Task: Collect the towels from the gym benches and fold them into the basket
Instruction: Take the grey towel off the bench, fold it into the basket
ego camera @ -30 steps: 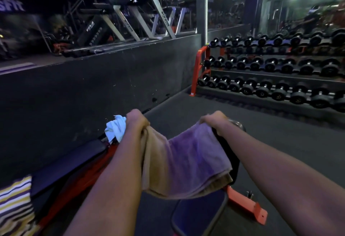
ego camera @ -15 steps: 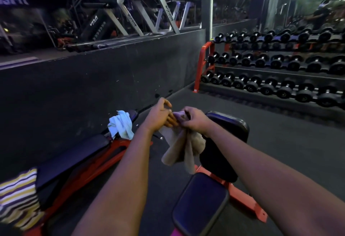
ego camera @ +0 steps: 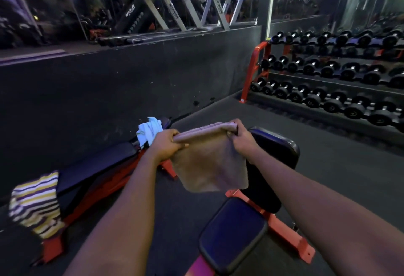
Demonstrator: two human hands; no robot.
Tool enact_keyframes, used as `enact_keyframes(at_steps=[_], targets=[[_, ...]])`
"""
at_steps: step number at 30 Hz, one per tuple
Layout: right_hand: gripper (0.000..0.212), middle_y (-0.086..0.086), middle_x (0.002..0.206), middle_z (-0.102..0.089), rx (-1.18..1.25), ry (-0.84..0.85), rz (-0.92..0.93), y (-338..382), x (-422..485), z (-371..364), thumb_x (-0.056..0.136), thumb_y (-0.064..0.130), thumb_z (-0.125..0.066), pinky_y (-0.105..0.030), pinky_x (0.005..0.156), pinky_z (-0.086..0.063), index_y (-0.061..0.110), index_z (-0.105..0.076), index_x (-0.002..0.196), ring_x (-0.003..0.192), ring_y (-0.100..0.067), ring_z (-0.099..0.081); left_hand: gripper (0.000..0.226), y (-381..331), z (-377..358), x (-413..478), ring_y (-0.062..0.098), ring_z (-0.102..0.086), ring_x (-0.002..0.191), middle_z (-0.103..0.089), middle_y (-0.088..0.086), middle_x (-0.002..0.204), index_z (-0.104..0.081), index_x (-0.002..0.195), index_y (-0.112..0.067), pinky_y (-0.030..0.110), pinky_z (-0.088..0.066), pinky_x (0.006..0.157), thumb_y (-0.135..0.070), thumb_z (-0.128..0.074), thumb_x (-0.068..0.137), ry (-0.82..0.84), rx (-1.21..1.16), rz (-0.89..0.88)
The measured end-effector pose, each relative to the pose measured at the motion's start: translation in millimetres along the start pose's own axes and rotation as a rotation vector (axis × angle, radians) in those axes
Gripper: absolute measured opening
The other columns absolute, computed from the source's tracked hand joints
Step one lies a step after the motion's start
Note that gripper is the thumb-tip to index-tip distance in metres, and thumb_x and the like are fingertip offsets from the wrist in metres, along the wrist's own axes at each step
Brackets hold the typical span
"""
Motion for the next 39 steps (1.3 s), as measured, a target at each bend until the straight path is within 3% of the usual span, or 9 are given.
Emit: enact_keyframes(at_steps=[4,10,17,19,21,26,33,36,39], targets=[[0.015,-0.001,0.092,-0.064,0.052,0.040,0.015,-3.1,-1.8,-20.5,0.095,0.017,-0.049,-0.037,0.073,-0.049,0.031,-0.049,0.100,0.085,-0.017,-0.060,0.026,16.7,29.0,-25.2,0.006,-0.060,0.070,-0.067,-0.005,0.074,-0.070,0.081,-0.019,0.009,-0.039,0.056,-0.037,-0.083,0.068,-0.271,-0.051,0.017],[0.013,0.002,0.094,-0.062,0.069,0.225,0.069,10.3,-15.5,-91.5,0.095,0.014,-0.048,-0.030,0.070,-0.045,0.025,-0.050,0.102,0.087,-0.014,-0.058,0.024,73.4,52.5,-88.4,0.010,-0.061,0.074,-0.067,-0.006,0.077,-0.070,0.084,-0.020,0.024,-0.040,0.067,-0.036,-0.081,0.070,-0.399,0.005,0.174],[0.019,0.004,0.094,-0.063,0.106,0.501,0.147,42.1,-75.7,-228.6,0.090,0.008,-0.053,-0.033,0.080,-0.044,0.026,-0.054,0.096,0.092,-0.013,-0.058,0.019,165.2,88.6,-220.2,0.014,-0.056,0.071,-0.061,-0.002,0.072,-0.064,0.083,-0.014,0.017,-0.032,0.054,-0.030,-0.073,0.082,-0.478,0.062,0.396],[0.018,0.006,0.090,-0.062,0.100,0.590,0.158,57.9,-103.5,-275.8,0.090,0.011,-0.054,-0.036,0.081,-0.046,0.027,-0.053,0.095,0.091,-0.014,-0.058,0.019,192.8,106.3,-269.7,0.016,-0.057,0.071,-0.062,0.000,0.072,-0.062,0.081,-0.013,0.022,-0.035,0.057,-0.030,-0.072,0.082,-0.517,0.053,0.479],[0.015,0.004,0.090,-0.062,0.096,0.676,0.166,77.8,-137.4,-324.9,0.091,0.013,-0.054,-0.035,0.077,-0.046,0.027,-0.054,0.096,0.088,-0.014,-0.058,0.020,219.9,124.7,-324.6,0.018,-0.059,0.074,-0.065,0.002,0.074,-0.062,0.081,-0.013,0.030,-0.039,0.062,-0.031,-0.071,0.083,-0.548,0.041,0.557],[0.018,0.006,0.093,-0.062,0.094,0.934,0.253,147.2,-267.5,-460.8,0.093,0.013,-0.054,-0.030,0.074,-0.046,0.030,-0.055,0.097,0.087,-0.009,-0.058,0.022,298.8,175.9,-501.7,0.016,-0.057,0.066,-0.061,0.000,0.066,-0.062,0.076,-0.010,0.031,-0.037,0.059,-0.028,-0.073,0.081,-0.710,0.033,0.789],[0.012,0.002,0.098,-0.065,0.056,1.164,0.330,211.4,-456.3,-611.8,0.093,0.016,-0.055,-0.035,0.083,-0.048,0.024,-0.056,0.102,0.095,-0.015,-0.059,0.038,370.9,219.3,-726.3,0.015,-0.046,0.055,-0.045,-0.007,0.051,-0.043,0.058,-0.020,0.028,-0.025,0.054,-0.025,-0.075,0.079,-0.878,0.021,1.041],[0.008,0.005,0.095,-0.064,0.010,1.317,0.376,231.2,-547.0,-661.9,0.094,0.023,-0.054,-0.029,0.071,-0.047,0.026,-0.055,0.102,0.088,-0.010,-0.059,0.040,391.6,220.1,-822.2,0.018,-0.046,0.058,-0.045,-0.008,0.051,-0.042,0.058,-0.022,0.026,-0.022,0.052,-0.026,-0.075,0.079,-0.946,0.008,1.172],[0.012,0.001,0.100,-0.065,-0.018,1.442,0.423,242.4,-614.0,-695.4,0.095,0.023,-0.054,-0.024,0.069,-0.045,0.024,-0.056,0.107,0.092,-0.013,-0.060,0.034,398.2,206.7,-893.9,0.018,-0.047,0.058,-0.048,-0.007,0.053,-0.047,0.061,-0.020,0.025,-0.023,0.050,-0.027,-0.075,0.079,-1.013,-0.026,1.278]])
Point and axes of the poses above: each hand's wrist, its own x-axis towards the middle knuckle, its own z-axis out of the back of the hand, y = z × x, the point moved 10 cm from there along x, towards the middle knuckle
